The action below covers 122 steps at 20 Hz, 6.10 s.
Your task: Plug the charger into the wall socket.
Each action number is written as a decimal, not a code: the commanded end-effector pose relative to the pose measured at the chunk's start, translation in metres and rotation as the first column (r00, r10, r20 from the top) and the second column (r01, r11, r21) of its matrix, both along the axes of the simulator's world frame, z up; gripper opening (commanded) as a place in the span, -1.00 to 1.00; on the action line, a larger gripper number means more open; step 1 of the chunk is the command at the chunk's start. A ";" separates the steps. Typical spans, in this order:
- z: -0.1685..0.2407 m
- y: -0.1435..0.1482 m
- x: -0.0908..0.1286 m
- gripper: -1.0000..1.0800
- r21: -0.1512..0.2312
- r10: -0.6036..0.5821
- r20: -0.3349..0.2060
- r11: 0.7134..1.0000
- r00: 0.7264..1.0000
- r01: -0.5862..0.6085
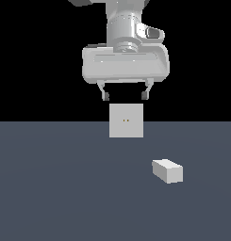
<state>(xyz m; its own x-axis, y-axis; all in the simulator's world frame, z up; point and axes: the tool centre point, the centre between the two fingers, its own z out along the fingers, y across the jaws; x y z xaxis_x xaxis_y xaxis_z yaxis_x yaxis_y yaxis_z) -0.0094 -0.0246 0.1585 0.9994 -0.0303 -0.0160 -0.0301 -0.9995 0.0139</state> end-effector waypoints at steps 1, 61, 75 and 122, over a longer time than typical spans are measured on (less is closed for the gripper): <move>0.000 0.000 0.000 0.92 0.000 0.000 0.000 1.000 1.000 0.000; -0.122 -0.067 -0.078 0.92 0.006 0.280 0.248 0.957 0.928 -0.290; -0.147 -0.067 -0.077 -1.00 0.006 0.281 0.248 0.957 0.927 -0.291; -0.058 -0.012 -0.006 -1.00 0.006 0.087 0.249 0.996 0.965 -0.091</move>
